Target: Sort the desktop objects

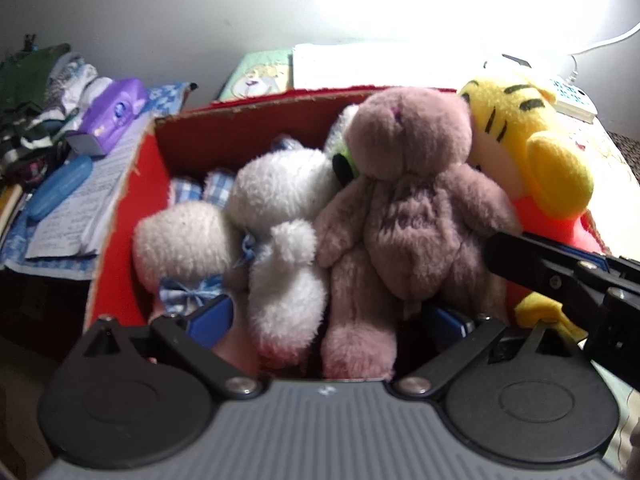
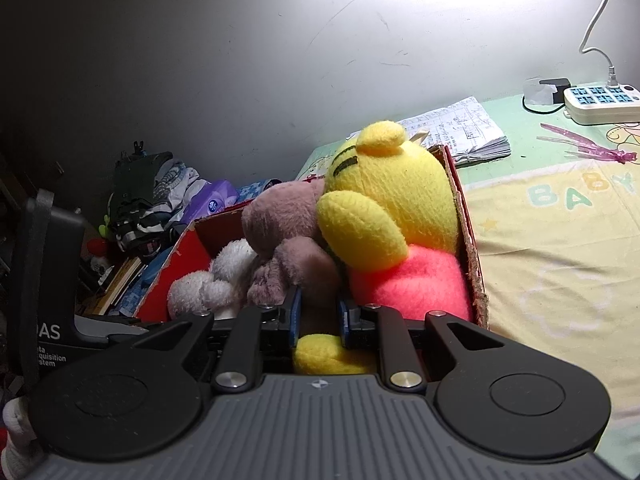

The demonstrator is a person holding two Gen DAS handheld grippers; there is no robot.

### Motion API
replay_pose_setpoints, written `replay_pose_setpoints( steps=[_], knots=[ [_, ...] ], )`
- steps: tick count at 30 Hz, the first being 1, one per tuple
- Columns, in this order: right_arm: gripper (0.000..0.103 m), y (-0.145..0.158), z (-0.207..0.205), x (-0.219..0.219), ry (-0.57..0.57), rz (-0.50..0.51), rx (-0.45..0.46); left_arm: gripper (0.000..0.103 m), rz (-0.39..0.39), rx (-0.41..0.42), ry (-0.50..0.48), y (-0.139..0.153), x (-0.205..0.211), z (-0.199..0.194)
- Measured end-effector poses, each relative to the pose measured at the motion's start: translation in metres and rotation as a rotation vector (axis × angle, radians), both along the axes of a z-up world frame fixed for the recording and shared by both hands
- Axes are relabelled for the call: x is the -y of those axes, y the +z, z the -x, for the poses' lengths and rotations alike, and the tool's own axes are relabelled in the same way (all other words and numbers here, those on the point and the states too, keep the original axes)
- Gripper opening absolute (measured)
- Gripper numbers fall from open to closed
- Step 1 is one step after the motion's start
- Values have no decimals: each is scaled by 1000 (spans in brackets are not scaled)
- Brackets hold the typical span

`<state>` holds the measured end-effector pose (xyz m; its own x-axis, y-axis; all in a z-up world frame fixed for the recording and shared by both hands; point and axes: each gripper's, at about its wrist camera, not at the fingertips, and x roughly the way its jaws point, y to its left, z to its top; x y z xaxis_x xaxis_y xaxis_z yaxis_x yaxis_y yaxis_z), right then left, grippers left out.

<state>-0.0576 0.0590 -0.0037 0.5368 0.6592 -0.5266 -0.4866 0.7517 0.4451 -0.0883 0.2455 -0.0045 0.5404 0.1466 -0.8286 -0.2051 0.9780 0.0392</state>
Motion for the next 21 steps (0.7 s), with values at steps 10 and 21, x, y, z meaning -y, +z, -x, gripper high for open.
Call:
replay_pose_setpoints(
  steps=[10,21],
  knots=[
    [24,37,3,45,-92,64,83,100,-82,77,65,47,36,6],
    [38,34,-12,91,-309,292,53,101,-71,85,-35,50,103,-1]
  ],
)
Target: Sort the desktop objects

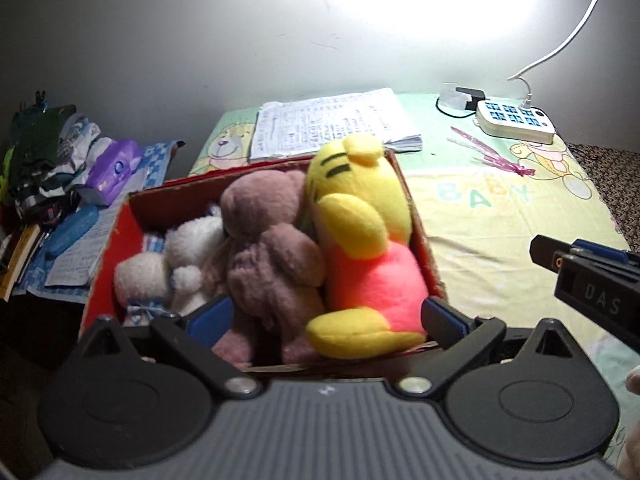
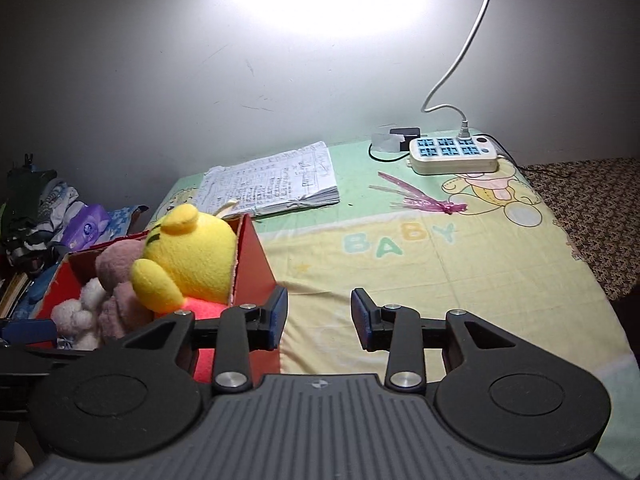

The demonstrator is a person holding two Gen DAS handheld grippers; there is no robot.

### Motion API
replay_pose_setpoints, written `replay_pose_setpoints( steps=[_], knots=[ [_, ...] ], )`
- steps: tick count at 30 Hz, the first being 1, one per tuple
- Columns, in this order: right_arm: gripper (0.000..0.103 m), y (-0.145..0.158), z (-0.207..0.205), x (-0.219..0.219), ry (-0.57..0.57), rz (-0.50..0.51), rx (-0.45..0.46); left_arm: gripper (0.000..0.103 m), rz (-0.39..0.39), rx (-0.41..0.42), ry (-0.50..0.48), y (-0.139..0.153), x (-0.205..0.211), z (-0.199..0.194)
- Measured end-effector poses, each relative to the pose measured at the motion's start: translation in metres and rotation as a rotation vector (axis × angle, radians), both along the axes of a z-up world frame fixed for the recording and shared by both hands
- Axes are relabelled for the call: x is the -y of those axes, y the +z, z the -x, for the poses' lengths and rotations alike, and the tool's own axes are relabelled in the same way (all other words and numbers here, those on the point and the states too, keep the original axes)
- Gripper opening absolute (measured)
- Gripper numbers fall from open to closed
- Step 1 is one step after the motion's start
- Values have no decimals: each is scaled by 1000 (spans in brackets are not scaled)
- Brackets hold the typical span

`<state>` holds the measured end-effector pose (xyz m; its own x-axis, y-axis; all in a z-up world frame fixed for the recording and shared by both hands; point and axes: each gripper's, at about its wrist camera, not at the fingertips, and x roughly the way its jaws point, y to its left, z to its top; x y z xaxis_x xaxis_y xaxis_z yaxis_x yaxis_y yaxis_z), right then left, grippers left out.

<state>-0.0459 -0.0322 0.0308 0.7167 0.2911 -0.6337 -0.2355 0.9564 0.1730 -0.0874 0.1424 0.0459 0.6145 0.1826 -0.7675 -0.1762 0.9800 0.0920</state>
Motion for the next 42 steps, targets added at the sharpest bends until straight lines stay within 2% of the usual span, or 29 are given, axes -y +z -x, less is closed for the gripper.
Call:
replay_pose_setpoints(
  steps=[3,8,14,16,19,27,37,42],
  knots=[
    [42,-1,1,7,-9,33,-16,102,-24,28,36,2,5,2],
    [45,-1,1,10,5,49,-23,102,-29,-11,80,-2,1,3],
    [47,9,3,-1,67,7,-25,102,-28,-34,140,2,-25,6],
    [56,16,5,-9,86,-3,-16,102,-23,-45,156,4,-36,7],
    [62,25,10,-25,104,-7,10,102,-25,-55,170,5,-50,10],
    [62,34,18,-68,136,-4,1,102,-26,-80,154,6,-82,16],
    [75,35,30,-101,126,32,-20,102,41,-129,117,-6,-112,16],
    [76,35,32,-104,58,14,-24,102,51,-147,94,-8,-119,13]
  ],
)
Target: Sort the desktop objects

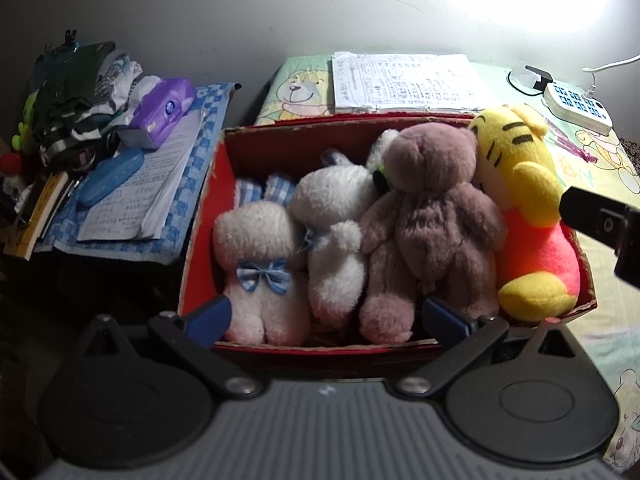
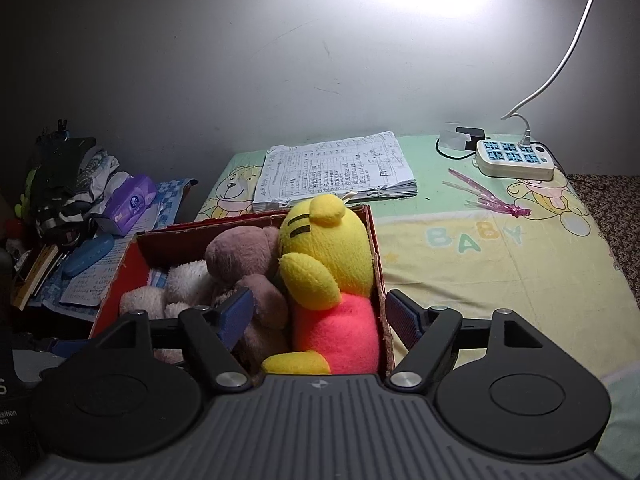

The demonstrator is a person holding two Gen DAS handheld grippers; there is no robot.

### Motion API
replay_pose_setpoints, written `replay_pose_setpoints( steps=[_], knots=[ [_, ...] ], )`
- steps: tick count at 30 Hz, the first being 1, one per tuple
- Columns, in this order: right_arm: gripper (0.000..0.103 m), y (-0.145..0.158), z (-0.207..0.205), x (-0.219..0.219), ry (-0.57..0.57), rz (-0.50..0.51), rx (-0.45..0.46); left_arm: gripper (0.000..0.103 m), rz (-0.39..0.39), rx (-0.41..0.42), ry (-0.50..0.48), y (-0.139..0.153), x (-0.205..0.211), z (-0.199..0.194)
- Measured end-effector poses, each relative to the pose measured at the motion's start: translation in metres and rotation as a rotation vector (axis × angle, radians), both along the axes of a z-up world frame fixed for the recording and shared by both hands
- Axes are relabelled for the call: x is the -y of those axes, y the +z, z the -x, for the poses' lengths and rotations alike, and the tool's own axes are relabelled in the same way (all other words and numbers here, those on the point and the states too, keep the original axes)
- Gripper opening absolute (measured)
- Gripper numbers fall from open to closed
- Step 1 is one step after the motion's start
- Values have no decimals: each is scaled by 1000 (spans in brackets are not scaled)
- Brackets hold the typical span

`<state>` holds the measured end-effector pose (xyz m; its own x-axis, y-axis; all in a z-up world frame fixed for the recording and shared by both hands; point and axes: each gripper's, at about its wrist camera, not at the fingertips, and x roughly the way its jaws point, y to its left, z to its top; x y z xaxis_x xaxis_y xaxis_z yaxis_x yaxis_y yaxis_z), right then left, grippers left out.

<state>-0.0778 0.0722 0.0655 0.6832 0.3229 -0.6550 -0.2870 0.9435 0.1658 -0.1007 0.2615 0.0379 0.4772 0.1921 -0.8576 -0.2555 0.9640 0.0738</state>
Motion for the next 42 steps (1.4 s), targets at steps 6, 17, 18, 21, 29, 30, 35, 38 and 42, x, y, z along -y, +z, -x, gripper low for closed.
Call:
replay_pose_setpoints(
  steps=[6,17,18,21,29,30,35,38,42],
  knots=[
    [77,5,2,-6,-3,19,-3,100,55,-13,8,-2,-14,-1],
    [77,-5,0,-22,-3,83,-31,101,24,-22,29,-5,-24,-1],
    [77,-6,-1,-23,-5,82,-40,101,20,-24,28,-5,-25,-2],
    [77,-9,-2,-26,-12,83,-64,101,35,-37,21,-7,-27,-4],
    [77,-9,-4,-30,-25,105,-82,101,30,-39,1,-5,-23,-3],
    [77,-10,-5,-30,-27,106,-86,101,29,-37,-2,-5,-22,-3],
    [77,-10,-6,-29,-36,96,-93,101,13,-39,-1,-5,-20,-3],
    [77,-11,-6,-28,-35,90,-94,101,2,-37,3,-5,-20,-3],
    [77,-10,-7,-26,-33,83,-93,101,-9,-31,3,-2,-19,-3]
  ],
)
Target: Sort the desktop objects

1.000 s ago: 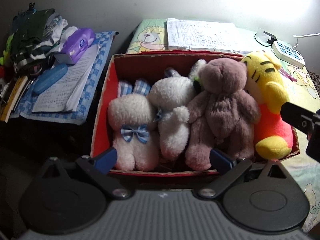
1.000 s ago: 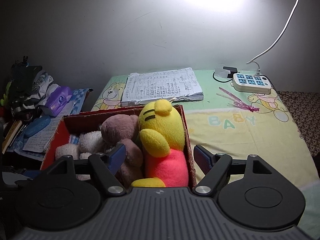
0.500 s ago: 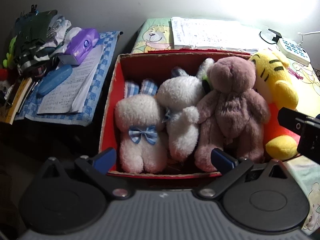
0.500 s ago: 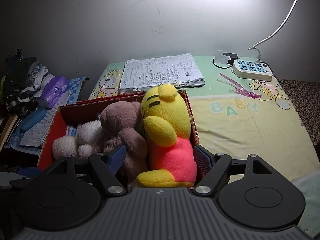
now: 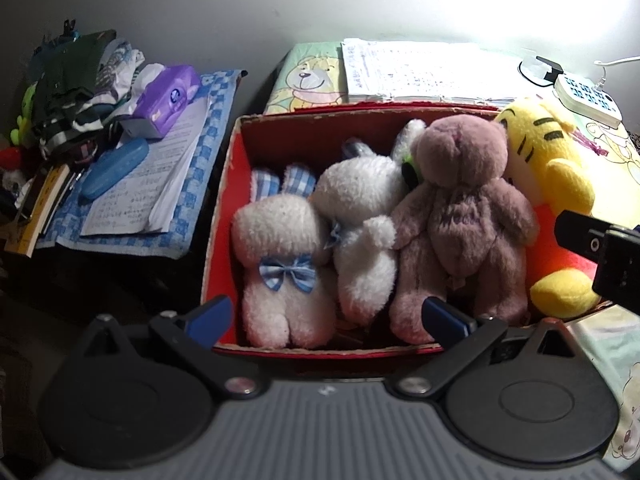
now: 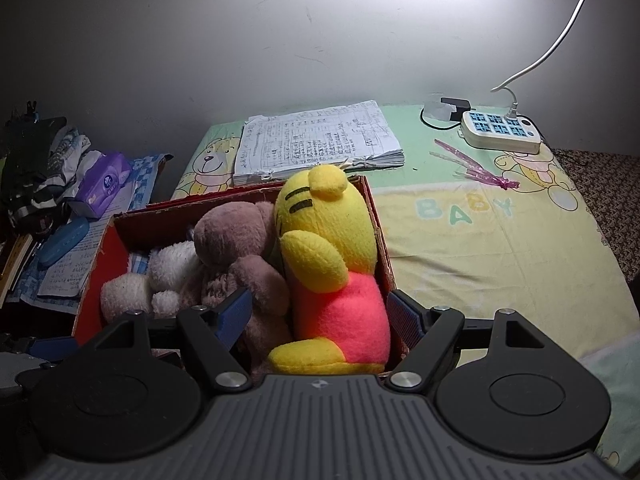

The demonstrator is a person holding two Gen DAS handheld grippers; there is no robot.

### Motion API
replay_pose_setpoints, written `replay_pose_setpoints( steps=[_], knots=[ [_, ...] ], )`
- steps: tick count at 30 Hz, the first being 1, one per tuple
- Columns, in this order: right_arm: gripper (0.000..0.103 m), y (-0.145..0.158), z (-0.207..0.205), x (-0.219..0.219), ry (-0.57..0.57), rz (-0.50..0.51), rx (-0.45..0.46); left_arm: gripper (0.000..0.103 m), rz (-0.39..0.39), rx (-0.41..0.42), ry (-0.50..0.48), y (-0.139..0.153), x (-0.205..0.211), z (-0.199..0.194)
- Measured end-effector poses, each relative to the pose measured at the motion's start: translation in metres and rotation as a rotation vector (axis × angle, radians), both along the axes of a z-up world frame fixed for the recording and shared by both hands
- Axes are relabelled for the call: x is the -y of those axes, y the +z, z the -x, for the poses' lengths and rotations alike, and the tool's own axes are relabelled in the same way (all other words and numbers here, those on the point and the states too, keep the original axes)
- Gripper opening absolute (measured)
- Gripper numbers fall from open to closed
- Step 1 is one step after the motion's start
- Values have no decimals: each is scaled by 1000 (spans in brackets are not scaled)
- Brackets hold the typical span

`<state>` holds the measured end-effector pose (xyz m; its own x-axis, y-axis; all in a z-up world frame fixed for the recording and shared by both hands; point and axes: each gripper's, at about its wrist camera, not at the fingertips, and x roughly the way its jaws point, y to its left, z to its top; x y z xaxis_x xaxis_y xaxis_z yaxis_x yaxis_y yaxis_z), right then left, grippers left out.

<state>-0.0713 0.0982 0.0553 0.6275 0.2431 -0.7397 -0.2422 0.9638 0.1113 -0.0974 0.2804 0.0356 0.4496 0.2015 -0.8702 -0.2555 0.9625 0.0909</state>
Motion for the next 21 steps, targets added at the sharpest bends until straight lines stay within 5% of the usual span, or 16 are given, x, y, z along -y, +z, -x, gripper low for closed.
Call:
replay_pose_setpoints(
  steps=[21],
  knots=[
    [77,-6,-4,-3,36,-20,-29,101,-13,6,20,-5,-2,0]
  ],
)
